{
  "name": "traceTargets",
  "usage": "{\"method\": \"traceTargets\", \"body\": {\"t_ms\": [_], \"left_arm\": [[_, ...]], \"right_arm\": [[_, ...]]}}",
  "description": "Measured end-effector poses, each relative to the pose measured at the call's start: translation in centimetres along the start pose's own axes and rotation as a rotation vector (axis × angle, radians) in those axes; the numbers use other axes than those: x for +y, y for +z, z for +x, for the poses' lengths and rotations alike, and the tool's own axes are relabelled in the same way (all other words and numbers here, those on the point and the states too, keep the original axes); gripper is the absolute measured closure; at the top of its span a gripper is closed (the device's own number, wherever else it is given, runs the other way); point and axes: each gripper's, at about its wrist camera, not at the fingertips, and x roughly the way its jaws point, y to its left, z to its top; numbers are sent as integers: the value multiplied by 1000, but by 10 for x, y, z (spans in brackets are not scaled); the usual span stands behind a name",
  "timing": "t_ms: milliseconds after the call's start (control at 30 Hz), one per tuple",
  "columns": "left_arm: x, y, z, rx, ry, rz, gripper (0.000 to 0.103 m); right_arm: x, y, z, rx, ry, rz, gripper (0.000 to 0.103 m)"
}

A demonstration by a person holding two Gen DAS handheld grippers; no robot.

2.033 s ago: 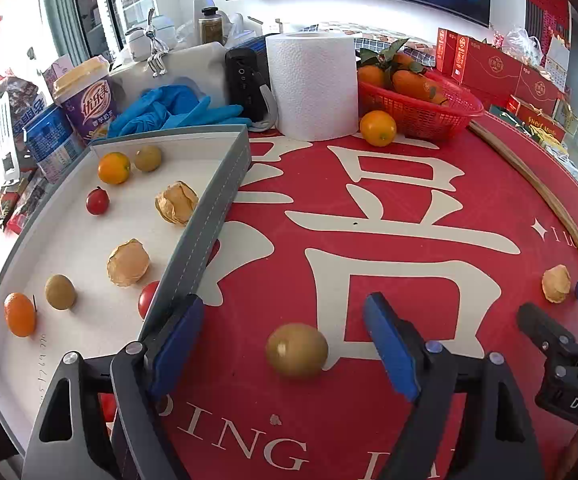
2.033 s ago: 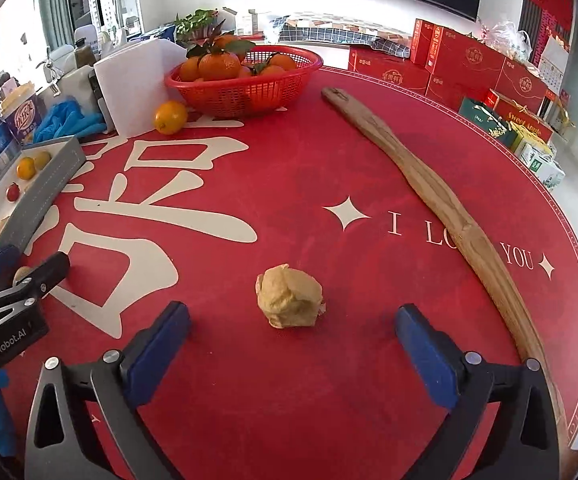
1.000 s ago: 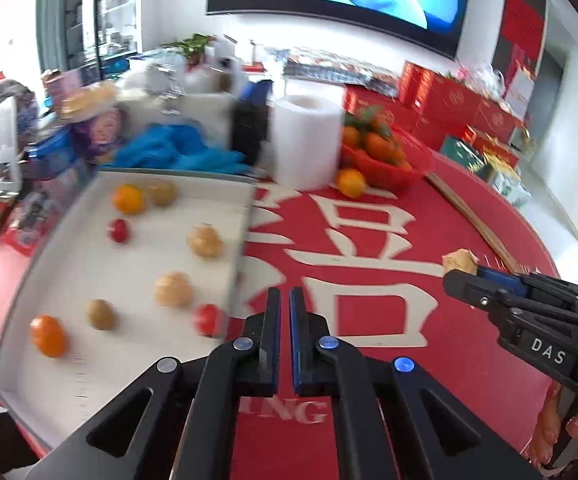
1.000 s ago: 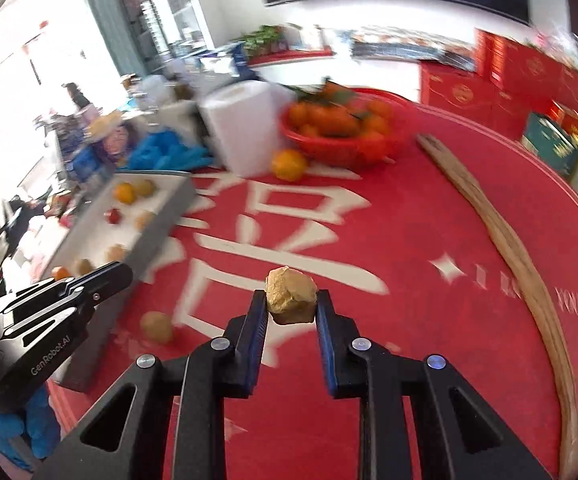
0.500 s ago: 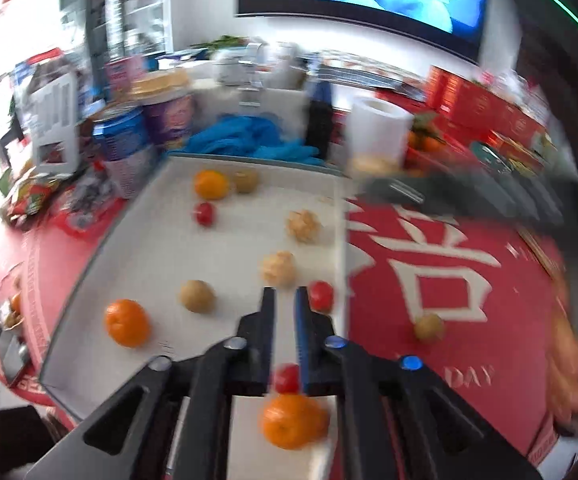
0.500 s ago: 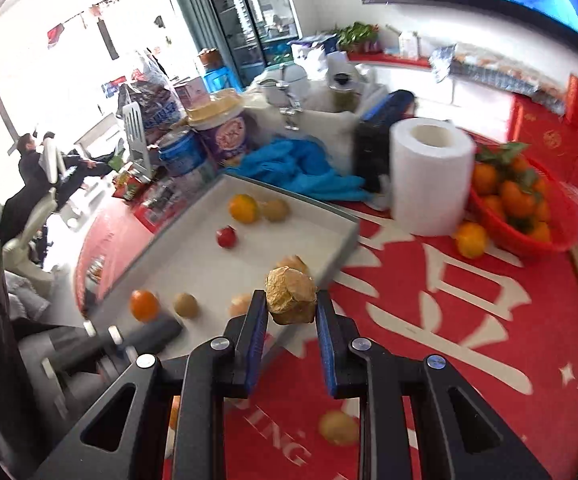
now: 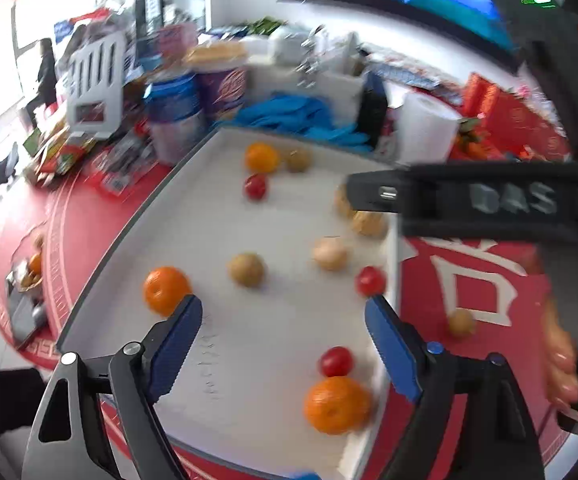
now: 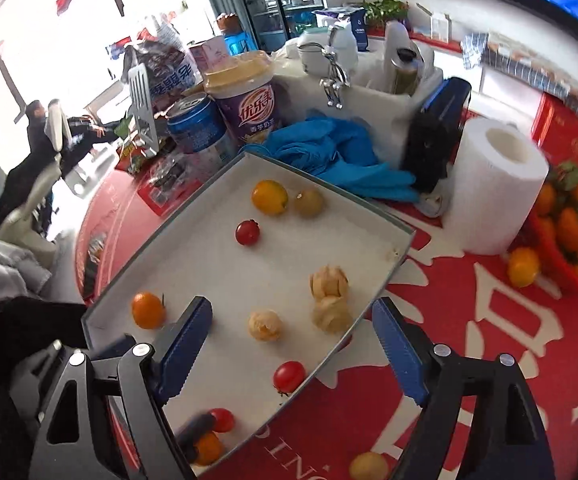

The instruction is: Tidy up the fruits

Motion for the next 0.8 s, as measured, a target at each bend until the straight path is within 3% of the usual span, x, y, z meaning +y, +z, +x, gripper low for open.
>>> {"method": "traceTargets", "body": {"t_ms": [300, 333, 467, 800], "left_arm": [[6, -1, 12, 67, 119, -11, 12], [6, 0, 12, 67, 123, -10, 11], [8, -1, 12, 62, 137, -8, 11], [5, -1, 11, 58, 155, 3, 11]], "right_arm": [[15, -1, 10, 65, -98, -76, 17], [16, -1, 10, 73, -112, -86, 0], [22, -2, 7, 52, -173, -131, 0], [33, -5, 6, 46, -195, -187, 0]]}}
